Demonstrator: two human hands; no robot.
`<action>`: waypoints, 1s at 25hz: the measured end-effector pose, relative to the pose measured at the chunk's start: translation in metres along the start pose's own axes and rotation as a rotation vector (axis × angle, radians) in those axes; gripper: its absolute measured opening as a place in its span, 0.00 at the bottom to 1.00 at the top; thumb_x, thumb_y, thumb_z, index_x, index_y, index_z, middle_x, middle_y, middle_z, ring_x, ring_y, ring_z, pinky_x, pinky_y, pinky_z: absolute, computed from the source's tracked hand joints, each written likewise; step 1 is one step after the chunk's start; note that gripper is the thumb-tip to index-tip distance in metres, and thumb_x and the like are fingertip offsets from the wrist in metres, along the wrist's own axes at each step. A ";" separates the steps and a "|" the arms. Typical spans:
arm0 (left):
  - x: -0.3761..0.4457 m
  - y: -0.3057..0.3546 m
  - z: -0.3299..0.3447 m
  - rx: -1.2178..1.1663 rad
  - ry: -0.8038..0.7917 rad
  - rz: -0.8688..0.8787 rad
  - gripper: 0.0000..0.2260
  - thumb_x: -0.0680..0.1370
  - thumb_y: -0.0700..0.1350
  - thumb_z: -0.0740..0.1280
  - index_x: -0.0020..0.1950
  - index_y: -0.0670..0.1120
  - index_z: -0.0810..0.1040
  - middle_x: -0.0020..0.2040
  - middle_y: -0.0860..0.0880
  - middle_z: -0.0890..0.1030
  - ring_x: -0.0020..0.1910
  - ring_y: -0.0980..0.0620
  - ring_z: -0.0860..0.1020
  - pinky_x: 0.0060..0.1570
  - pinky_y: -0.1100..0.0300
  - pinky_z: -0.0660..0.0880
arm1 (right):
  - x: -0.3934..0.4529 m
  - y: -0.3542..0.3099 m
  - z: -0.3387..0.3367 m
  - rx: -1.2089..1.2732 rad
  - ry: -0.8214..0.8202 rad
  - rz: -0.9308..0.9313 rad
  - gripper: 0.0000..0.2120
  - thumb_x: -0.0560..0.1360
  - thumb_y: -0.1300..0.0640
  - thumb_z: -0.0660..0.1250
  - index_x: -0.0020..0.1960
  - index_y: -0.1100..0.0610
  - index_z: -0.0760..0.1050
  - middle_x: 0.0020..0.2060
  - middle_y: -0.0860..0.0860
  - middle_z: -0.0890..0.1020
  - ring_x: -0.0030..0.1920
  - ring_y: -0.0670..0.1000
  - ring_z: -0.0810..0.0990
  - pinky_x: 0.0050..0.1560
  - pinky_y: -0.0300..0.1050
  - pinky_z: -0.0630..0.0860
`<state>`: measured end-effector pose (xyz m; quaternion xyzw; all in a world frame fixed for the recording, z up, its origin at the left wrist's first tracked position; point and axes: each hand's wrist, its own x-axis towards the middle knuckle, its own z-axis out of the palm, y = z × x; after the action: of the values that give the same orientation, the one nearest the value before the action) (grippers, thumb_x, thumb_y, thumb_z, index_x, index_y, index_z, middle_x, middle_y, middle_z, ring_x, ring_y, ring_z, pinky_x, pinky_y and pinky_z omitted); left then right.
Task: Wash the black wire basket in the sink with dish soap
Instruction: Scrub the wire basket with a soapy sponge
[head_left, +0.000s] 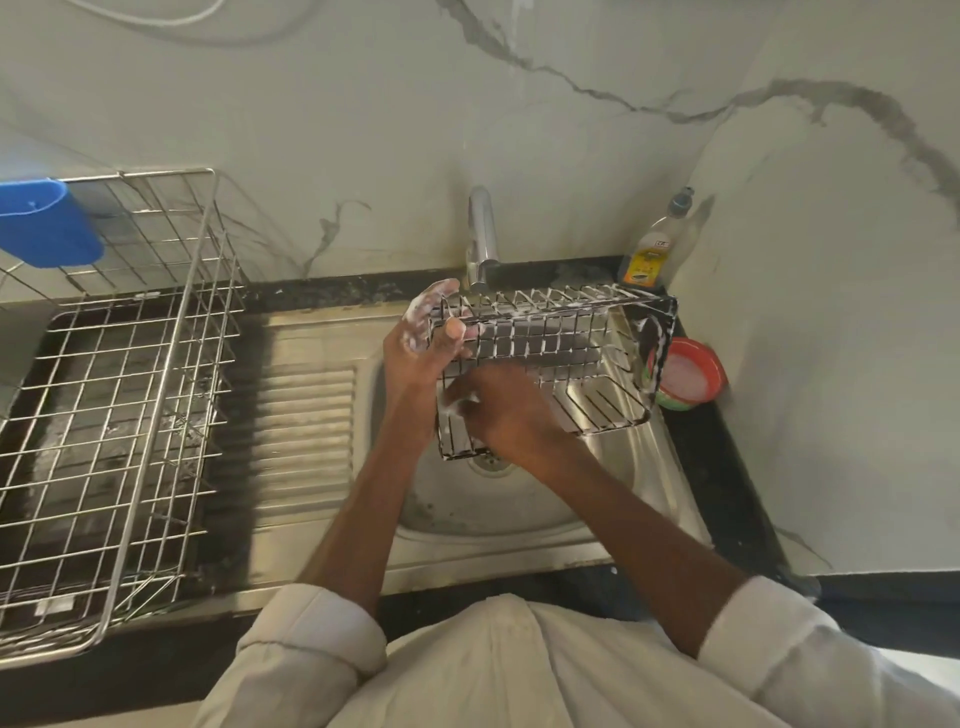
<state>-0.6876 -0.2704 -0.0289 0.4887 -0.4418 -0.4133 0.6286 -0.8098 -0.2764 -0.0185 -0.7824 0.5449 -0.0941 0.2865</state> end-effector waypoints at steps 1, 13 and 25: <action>0.000 -0.001 0.001 -0.007 -0.003 -0.006 0.41 0.73 0.68 0.74 0.73 0.39 0.77 0.69 0.39 0.81 0.53 0.50 0.87 0.52 0.41 0.82 | -0.001 -0.005 0.008 -0.092 -0.054 -0.029 0.17 0.72 0.64 0.72 0.54 0.46 0.87 0.51 0.47 0.88 0.52 0.52 0.86 0.53 0.47 0.82; -0.004 -0.010 0.005 -0.153 0.073 -0.164 0.42 0.70 0.73 0.74 0.73 0.44 0.77 0.55 0.41 0.83 0.53 0.40 0.82 0.51 0.46 0.80 | -0.011 -0.015 0.005 0.370 0.196 0.290 0.04 0.76 0.57 0.74 0.50 0.54 0.87 0.44 0.51 0.88 0.44 0.51 0.86 0.43 0.38 0.75; -0.019 -0.006 0.015 -0.222 0.145 -0.344 0.29 0.79 0.70 0.64 0.66 0.49 0.80 0.54 0.43 0.88 0.55 0.43 0.87 0.56 0.48 0.82 | 0.000 -0.017 -0.017 1.483 0.014 0.602 0.09 0.76 0.71 0.71 0.54 0.62 0.83 0.54 0.59 0.86 0.48 0.55 0.86 0.46 0.48 0.86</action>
<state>-0.7076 -0.2574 -0.0359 0.5133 -0.2573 -0.5241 0.6290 -0.8043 -0.2780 0.0049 -0.2068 0.5299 -0.3553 0.7418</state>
